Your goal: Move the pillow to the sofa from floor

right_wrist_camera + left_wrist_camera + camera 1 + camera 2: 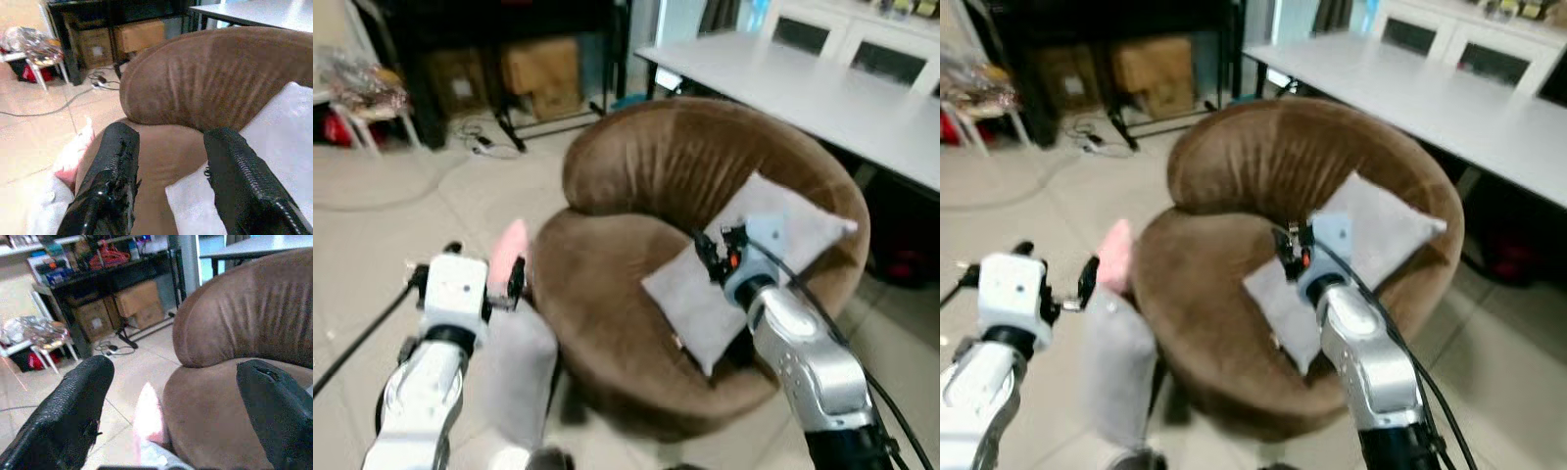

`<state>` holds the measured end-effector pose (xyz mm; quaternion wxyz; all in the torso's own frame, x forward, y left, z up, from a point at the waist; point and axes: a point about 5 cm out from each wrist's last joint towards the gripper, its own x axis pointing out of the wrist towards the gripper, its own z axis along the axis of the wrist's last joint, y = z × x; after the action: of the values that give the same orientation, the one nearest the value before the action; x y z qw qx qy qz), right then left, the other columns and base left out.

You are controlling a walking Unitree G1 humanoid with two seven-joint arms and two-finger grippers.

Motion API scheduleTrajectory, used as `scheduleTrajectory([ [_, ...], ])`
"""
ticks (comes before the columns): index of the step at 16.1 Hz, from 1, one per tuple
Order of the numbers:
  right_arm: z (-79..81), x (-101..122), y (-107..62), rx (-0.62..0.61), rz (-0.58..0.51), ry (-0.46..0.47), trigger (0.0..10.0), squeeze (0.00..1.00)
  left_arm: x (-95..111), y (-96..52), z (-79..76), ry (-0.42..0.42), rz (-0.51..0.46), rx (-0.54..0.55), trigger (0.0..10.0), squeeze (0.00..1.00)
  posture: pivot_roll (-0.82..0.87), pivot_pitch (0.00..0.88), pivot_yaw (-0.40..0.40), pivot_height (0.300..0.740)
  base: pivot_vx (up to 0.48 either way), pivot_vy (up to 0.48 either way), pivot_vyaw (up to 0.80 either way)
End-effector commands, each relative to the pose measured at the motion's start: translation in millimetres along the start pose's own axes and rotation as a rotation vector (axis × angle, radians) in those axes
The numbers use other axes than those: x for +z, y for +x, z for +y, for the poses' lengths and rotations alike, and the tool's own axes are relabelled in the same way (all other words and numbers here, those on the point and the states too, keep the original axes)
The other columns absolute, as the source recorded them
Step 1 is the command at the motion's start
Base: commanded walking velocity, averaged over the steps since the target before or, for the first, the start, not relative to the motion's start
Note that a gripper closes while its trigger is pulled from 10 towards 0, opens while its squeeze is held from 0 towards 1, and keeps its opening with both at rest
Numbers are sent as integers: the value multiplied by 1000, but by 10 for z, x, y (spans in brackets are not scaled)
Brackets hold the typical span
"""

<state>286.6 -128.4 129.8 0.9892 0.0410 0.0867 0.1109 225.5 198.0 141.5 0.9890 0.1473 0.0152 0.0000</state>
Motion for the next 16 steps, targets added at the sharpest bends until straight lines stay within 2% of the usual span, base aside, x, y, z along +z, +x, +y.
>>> scheduleTrajectory([
  [1,-27,45,-8,-13,-12,-7,10000,0,8,8,-7,8,-5,-9,10000,0,-13,0,-64,740,0,0,0],
  [8,-33,55,-4,-21,-14,-5,10000,0,-8,11,16,-20,-2,1,10000,0,-12,0,-69,740,0,0,0],
  [16,-44,49,2,-12,-9,-25,10000,0,-25,11,10,-32,7,13,10000,0,-12,0,-79,740,0,367,0],
])
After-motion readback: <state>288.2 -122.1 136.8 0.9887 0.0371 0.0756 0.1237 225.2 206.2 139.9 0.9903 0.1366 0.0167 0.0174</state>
